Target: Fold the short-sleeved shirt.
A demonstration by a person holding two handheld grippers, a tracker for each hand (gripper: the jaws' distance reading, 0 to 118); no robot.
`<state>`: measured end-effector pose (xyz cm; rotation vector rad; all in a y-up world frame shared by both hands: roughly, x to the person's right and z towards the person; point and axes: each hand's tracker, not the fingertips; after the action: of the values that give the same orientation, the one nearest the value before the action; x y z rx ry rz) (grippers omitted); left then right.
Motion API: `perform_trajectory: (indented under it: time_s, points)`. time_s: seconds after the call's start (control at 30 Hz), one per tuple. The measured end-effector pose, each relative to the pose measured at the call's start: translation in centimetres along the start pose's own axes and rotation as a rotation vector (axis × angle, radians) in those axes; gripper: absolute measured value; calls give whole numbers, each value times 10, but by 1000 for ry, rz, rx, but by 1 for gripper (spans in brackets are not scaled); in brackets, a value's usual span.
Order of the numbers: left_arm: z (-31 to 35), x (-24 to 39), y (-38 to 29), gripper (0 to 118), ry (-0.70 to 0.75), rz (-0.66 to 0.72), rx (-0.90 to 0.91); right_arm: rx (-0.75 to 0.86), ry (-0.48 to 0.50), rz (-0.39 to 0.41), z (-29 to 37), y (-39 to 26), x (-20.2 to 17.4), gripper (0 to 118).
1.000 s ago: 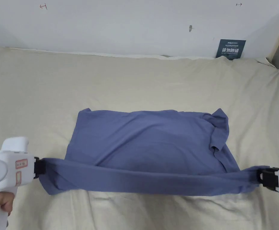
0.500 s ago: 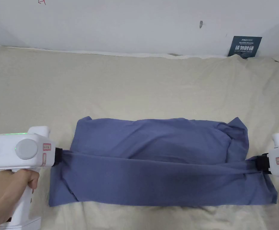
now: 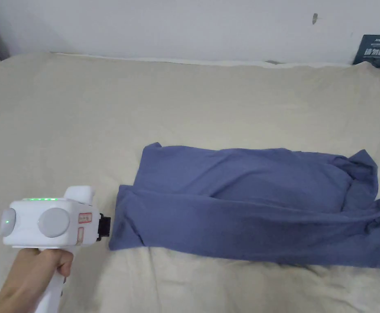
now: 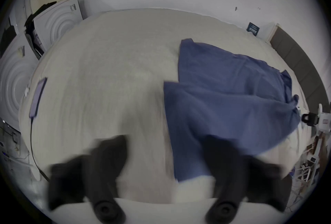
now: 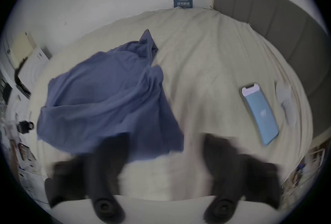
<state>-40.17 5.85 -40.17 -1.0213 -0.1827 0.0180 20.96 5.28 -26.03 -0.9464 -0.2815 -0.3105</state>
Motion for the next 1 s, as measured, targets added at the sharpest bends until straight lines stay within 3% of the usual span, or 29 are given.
perform_trajectory:
  time_s: [0.03,0.1,0.17,0.4,0.43,0.47,0.5,0.53,0.57,0.6,0.63,0.77,0.8,0.83,0.87,1.0]
  points:
    - [4,4,-8,0,10,18,-44,-4,5,46,0,-6,3,0]
    - [-6,1,-16,3,-55,60,-69,-38,49,46,0,-18,11,0]
    - [-15,2,-14,115,-43,73,-62,-38,36,53,12,-9,-14,0]
    - [-45,19,-6,110,-12,59,-38,-41,63,83,5,-3,-11,1]
    - [-44,18,-4,104,-7,65,-41,-37,65,88,2,-1,-12,1]
    - [-39,15,-2,79,-26,92,-28,-35,70,100,-1,3,-12,1]
    - [-39,12,-6,40,25,72,0,-30,73,111,-3,6,-11,1]
    - [-36,5,-3,11,-31,69,10,-14,69,128,-4,7,-16,14]
    - [-36,3,0,10,-64,123,-23,-7,82,134,-8,10,-17,52]
    - [-35,0,3,10,-46,110,-23,-21,106,141,-15,14,-18,98]
    - [-28,11,0,10,-48,99,-19,-42,117,140,-22,17,-20,117]
    - [-33,15,8,10,3,40,-22,-91,71,115,-40,33,-31,114]
    - [-35,13,11,10,5,41,-24,-95,77,116,-44,32,-30,108]
    - [-36,10,14,10,2,51,-27,-96,79,120,-47,32,-29,68]
    - [-36,7,17,10,8,52,-23,-103,82,127,-48,32,-27,15]
    - [-30,12,11,10,27,28,-45,-81,103,139,-39,30,-26,12]
